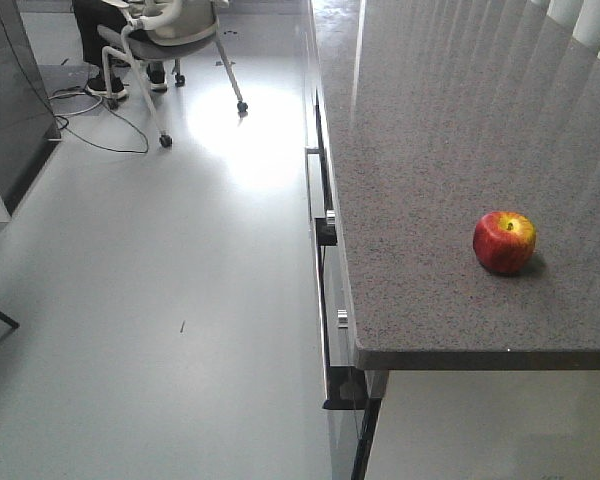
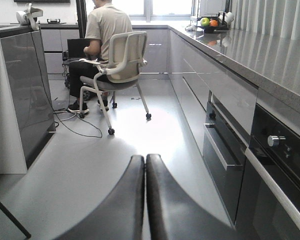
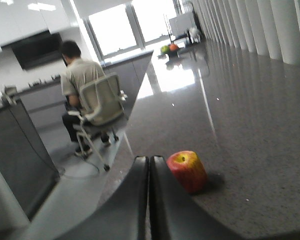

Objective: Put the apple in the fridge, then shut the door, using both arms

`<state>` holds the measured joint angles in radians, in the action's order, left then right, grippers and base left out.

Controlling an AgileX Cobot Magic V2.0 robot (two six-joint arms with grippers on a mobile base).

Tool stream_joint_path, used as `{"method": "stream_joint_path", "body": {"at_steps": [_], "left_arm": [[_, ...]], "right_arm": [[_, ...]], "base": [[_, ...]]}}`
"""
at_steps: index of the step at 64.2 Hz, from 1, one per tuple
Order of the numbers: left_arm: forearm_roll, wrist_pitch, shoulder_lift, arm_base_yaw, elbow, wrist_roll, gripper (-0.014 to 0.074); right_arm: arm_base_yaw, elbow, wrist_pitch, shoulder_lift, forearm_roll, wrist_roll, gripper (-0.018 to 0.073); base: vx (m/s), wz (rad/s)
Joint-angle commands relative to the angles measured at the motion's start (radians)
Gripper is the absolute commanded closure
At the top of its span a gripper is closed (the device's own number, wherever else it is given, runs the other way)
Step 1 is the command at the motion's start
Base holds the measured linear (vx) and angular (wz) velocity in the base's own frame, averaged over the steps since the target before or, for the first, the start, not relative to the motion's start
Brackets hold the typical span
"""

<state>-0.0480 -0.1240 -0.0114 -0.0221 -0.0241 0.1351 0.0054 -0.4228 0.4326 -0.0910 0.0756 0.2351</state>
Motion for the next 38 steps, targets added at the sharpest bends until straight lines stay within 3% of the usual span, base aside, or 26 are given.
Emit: {"method": "stream_joint_path", "body": {"at_steps": [1,14,24,32,38], "left_arm": [[0.0,0.075,-0.015,0.001,0.017,0.009,0.0603],[0.0,0.075,-0.015,0.001,0.017,0.009,0.0603],[0.0,0.075,-0.015,0.001,0.017,0.009,0.0603],[0.0,0.075,-0.015,0.001,0.017,0.009,0.0603],[0.0,0.075,-0.015,0.001,0.017,0.009,0.0603]], "right_arm": [[-0.005,-0.159,0.096,-0.095,0.035,-0.132,0.0557],[-0.005,-0.311,0.153,-0.221,0.24,-0.396,0.0435],[-0.005,-0.322,0.167,-0.265,0.381,-0.496,0.0152],[-0.005,-0.32,0.158,-0.28,0.377,-0.542,-0.0066],[-0.005,-0.318,0.16,-0.282,0.385,-0.605,-0.0146]], "base": [[0.0,0.0],[0.0,0.0],[0.0,0.0],[0.0,0.0],[0.0,0.0]]}}
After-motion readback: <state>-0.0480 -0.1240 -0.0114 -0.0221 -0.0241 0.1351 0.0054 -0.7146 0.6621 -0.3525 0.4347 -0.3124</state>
